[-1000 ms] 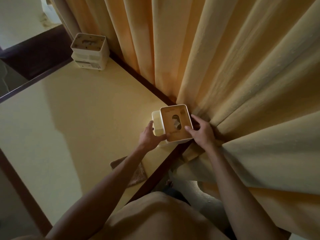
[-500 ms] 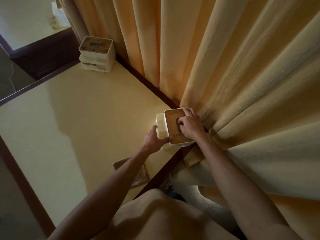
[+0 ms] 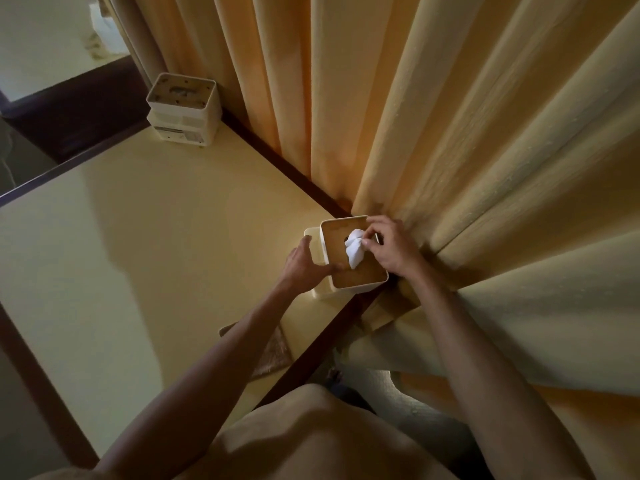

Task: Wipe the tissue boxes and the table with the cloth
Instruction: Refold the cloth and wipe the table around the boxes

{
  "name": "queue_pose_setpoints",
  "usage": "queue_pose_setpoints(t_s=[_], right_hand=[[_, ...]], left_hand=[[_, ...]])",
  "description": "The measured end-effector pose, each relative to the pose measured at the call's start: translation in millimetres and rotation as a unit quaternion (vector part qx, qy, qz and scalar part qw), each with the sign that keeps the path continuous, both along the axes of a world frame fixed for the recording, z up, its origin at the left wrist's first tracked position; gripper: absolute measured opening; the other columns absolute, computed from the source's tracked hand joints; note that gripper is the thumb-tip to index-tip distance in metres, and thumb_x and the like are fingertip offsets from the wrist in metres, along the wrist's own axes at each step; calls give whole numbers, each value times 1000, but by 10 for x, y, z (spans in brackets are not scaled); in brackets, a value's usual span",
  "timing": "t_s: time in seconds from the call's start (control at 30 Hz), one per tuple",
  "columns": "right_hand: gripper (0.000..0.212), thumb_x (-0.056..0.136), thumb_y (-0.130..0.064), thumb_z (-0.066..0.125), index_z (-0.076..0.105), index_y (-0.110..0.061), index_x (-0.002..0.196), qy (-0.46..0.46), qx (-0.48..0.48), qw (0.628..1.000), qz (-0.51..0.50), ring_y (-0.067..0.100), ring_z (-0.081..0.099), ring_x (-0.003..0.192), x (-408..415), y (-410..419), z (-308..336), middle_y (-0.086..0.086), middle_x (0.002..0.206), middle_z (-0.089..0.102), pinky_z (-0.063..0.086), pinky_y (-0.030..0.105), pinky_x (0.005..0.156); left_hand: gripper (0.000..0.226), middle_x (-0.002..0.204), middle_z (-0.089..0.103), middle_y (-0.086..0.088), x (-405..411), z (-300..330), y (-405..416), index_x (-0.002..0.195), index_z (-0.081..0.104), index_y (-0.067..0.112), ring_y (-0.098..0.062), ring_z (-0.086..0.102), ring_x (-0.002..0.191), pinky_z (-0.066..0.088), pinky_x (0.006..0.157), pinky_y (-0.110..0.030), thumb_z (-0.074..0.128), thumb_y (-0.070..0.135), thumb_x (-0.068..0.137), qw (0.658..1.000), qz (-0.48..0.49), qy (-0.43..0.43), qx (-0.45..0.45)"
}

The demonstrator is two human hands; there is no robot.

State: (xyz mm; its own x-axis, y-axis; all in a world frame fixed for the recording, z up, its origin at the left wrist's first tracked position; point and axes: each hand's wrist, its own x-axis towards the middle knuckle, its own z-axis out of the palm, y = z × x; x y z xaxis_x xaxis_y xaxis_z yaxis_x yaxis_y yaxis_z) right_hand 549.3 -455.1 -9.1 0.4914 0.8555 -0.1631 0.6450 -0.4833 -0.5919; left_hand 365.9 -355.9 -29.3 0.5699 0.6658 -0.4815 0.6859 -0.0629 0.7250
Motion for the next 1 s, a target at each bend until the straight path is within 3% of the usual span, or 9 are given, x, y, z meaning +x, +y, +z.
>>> queue_pose_setpoints(t_s=[0.13,0.27,0.37,0.5,0.57,0.63,0.77,0.93,1.0], right_hand=[[15,98,-21,67,73,-8,103,-20,-12,1000,1,24,44,133,-11,-30,-70,2,142,56,30,25,97],[20,99,-21,66,74,-7,111,-12,6,1000,-16,19,47,122,-37,-59,-131,5,130,60,35,26,95],[20,98,-21,67,76,-7,109,24,25,998,-44,17,52,108,-99,-77,-162,8,116,60,43,28,90],[12,97,-16,65,75,-11,92,101,45,991,-80,14,63,84,-228,-70,-164,-2,88,68,41,12,66],[11,96,-14,66,74,-12,89,127,50,986,-95,11,63,75,-297,-55,-174,-3,80,69,44,20,67],[9,95,-15,67,73,-9,94,146,59,981,-113,8,64,73,-326,-48,-183,0,81,71,46,24,68],[18,94,-20,70,67,-8,108,176,64,972,-144,11,70,86,-306,-45,-178,7,97,77,49,15,68],[39,100,-22,66,60,-3,133,167,32,977,-128,10,65,87,-250,-14,-207,14,117,73,47,6,62],[34,104,-22,59,63,-3,132,160,12,982,-102,16,68,94,-237,18,-216,14,121,71,49,12,71]], left_hand=[[103,153,42,-13,-22,-8,-13,158,25,15,-32,42,138,42,106,-46,81,52,79,1000,-4,24,7],[80,150,41,-10,-3,59,-56,152,38,18,-29,37,138,38,106,-40,80,35,85,996,23,-14,85],[49,137,51,-10,106,94,-109,135,60,19,-28,41,129,35,98,-31,74,26,88,988,-2,-30,154],[26,106,60,-7,269,94,-187,109,75,17,-27,54,105,47,83,-38,67,31,89,987,-58,4,148],[20,95,60,-2,300,52,-224,99,76,15,-27,60,95,51,74,-37,65,29,90,989,-46,-18,143],[17,95,66,-1,302,-17,-256,98,78,16,-23,64,87,57,74,-41,65,25,92,988,-22,-51,144],[14,95,75,0,281,-56,-291,100,77,20,-16,69,82,61,75,-43,64,23,95,989,1,-76,131],[14,93,74,2,316,-34,-326,97,75,26,-21,64,86,52,87,-46,64,22,89,989,15,-67,131],[20,95,74,3,316,-26,-345,100,75,25,-22,63,90,49,90,-47,60,18,88,989,11,-63,130]])
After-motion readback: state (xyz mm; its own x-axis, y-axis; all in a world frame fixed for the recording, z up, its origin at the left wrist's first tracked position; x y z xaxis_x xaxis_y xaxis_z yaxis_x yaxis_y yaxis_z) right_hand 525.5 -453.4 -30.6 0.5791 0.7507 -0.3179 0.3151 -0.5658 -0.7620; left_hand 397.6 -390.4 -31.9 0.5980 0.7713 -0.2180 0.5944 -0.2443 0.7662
